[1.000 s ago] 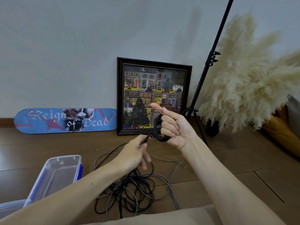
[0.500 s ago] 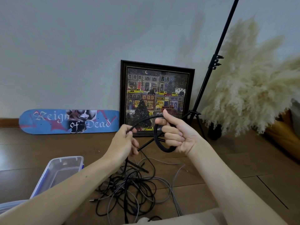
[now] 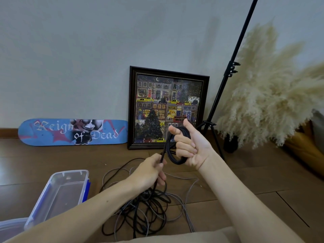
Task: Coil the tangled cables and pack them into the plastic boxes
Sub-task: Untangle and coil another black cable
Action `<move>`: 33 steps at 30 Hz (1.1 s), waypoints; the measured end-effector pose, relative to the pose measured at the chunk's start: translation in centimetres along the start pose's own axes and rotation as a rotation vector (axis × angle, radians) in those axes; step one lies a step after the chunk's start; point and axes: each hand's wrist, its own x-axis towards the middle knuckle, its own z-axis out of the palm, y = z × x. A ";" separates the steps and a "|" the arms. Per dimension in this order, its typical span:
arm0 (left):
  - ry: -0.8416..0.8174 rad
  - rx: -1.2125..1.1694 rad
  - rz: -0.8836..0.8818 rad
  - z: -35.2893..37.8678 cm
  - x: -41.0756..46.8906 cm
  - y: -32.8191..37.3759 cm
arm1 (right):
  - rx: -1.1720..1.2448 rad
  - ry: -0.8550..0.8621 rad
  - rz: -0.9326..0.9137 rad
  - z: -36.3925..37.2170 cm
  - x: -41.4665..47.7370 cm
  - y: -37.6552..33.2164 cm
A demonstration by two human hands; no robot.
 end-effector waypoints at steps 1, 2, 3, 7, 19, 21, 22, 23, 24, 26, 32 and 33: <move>-0.016 -0.014 0.009 0.2 -0.1 0.2 | 0.008 0.031 -0.037 0.1 0.1 0.1; -0.029 -0.028 0.018 0.4 -0.2 0.4 | 0.011 0.055 -0.073 0.3 0.2 0.2; -0.038 -0.038 0.026 0.6 -0.3 0.6 | 0.005 0.068 -0.105 0.4 0.2 0.3; -0.045 -0.020 0.067 0.9 -0.2 0.8 | -0.118 0.084 -0.179 0.9 0.4 0.8; -0.235 0.173 -0.024 0.5 -0.9 1.2 | -0.460 0.170 -0.446 2.0 1.6 3.0; -0.238 0.116 -0.037 0.5 -0.8 1.5 | -0.513 0.212 -0.487 1.6 1.9 3.0; -0.233 0.099 -0.035 0.4 -0.6 1.7 | -0.549 0.233 -0.504 1.5 2.0 3.0; -0.228 0.086 -0.035 0.3 -0.5 1.8 | -0.592 0.249 -0.516 1.4 2.1 3.1; -0.222 0.065 -0.041 0.1 -0.4 2.0 | -0.637 0.259 -0.526 1.4 2.1 3.3; -0.215 0.033 -0.047 -0.2 -0.2 1.9 | -0.736 0.264 -0.541 1.6 2.2 3.7; -0.287 0.154 -0.148 -1.6 -0.3 1.7 | -1.049 0.316 -0.592 1.7 2.9 5.3; -0.319 0.193 -0.181 -1.9 -0.4 1.8 | -1.093 0.340 -0.595 1.6 3.0 5.5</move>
